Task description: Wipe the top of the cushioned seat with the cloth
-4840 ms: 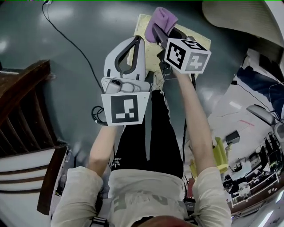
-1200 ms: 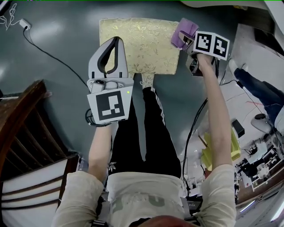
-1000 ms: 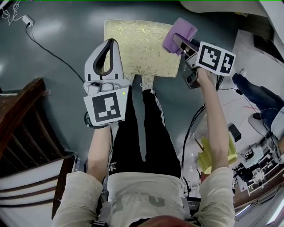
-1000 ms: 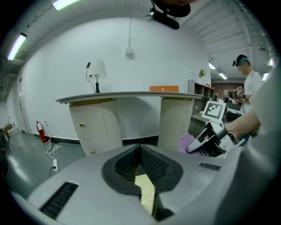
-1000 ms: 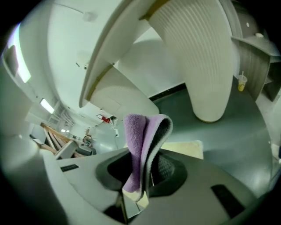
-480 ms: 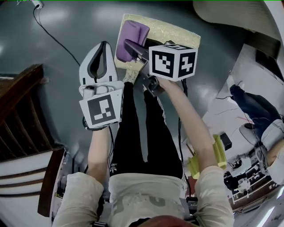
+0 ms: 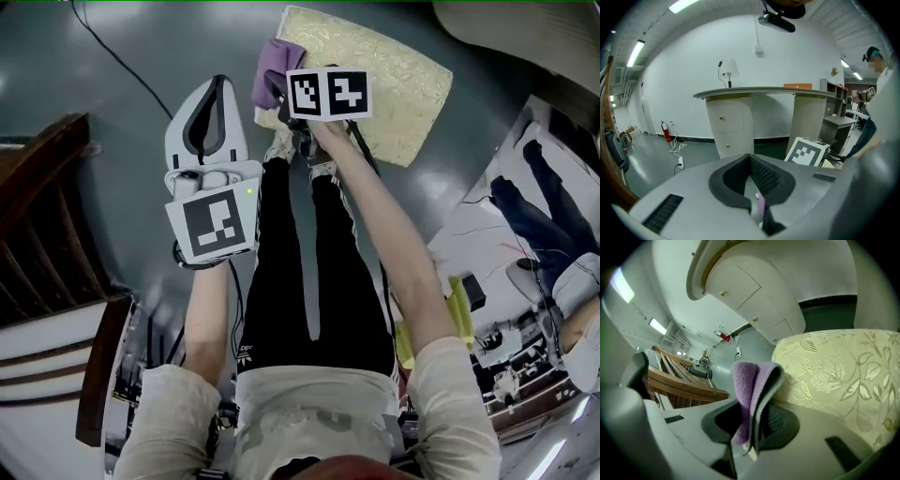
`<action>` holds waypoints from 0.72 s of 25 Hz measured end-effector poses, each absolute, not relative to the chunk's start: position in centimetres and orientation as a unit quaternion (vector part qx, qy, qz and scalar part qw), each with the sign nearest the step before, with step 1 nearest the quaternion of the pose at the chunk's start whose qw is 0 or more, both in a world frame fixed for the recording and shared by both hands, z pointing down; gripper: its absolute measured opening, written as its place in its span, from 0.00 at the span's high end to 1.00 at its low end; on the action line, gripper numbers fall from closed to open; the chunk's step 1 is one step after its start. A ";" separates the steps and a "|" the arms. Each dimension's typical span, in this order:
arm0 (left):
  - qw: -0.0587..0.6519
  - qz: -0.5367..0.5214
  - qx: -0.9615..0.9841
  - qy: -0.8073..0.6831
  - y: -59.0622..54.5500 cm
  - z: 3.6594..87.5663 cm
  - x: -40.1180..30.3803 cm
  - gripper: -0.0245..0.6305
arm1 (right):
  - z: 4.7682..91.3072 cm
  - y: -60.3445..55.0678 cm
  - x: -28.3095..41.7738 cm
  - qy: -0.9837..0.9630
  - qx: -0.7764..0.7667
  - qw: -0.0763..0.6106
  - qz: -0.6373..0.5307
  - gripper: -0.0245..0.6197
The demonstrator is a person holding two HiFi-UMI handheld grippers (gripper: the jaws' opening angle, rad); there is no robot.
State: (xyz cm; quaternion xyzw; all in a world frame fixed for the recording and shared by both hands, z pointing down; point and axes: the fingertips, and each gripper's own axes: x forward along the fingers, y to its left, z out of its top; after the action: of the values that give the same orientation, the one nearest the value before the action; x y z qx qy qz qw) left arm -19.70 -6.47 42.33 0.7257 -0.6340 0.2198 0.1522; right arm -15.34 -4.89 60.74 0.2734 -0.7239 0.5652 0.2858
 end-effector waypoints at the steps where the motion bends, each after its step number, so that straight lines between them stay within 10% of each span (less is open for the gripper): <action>1: 0.151 0.221 0.727 -0.632 -6.4 42.4 -19.7 0.95 | 60.8 -4.9 -15.2 -0.722 0.275 0.285 0.568 0.81; 18: 0.138 0.209 0.768 -0.589 -7.7 40.9 -13.6 0.95 | 60.0 -3.6 -5.4 -0.700 0.317 0.295 0.568 0.81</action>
State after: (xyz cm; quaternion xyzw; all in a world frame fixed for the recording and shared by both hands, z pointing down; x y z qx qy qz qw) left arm -13.57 -7.74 40.93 0.7683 -0.5893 0.2085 0.1378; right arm -5.42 -3.65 60.01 0.3167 -0.7004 0.5675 0.2952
